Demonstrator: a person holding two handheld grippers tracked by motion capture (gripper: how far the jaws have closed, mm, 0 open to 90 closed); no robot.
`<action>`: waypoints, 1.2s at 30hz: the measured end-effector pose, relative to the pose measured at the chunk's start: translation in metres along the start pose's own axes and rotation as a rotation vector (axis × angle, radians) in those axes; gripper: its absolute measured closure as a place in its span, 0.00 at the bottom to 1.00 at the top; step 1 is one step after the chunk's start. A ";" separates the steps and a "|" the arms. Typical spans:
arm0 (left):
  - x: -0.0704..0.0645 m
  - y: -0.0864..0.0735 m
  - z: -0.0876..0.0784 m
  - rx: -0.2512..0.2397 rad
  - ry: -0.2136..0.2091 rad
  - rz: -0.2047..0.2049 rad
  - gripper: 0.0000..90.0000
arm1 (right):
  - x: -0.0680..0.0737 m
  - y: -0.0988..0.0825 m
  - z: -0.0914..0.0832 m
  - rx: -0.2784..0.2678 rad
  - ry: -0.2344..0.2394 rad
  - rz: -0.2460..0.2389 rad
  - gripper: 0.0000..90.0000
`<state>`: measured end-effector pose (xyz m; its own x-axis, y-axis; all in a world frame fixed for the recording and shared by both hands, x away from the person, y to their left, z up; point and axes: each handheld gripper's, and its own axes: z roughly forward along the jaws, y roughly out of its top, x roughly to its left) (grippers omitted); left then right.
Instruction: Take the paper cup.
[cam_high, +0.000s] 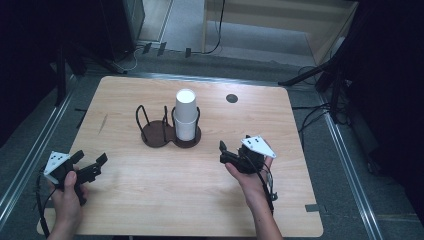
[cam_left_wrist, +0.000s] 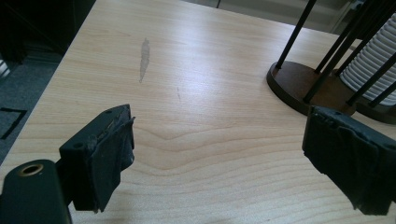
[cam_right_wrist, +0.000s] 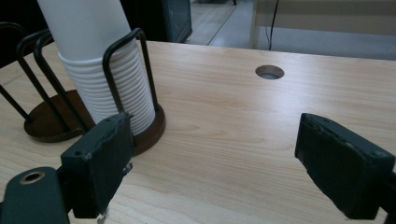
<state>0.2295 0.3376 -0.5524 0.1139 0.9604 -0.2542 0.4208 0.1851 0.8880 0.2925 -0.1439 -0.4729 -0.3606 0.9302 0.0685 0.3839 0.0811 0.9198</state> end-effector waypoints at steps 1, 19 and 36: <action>0.000 0.000 0.000 0.001 -0.001 0.000 0.11 | 0.002 0.001 0.001 0.000 0.002 -0.005 0.13; 0.001 0.001 0.001 0.009 -0.001 -0.009 0.11 | 0.040 0.018 0.023 -0.001 0.063 -0.042 0.13; 0.001 0.001 0.002 0.018 -0.002 -0.009 0.11 | 0.065 0.033 0.040 -0.006 0.103 -0.053 0.13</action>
<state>0.2316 0.3386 -0.5526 0.1120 0.9582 -0.2632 0.4380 0.1901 0.8786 0.3155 -0.0667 -0.4531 -0.4661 0.8828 0.0584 0.3564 0.1270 0.9257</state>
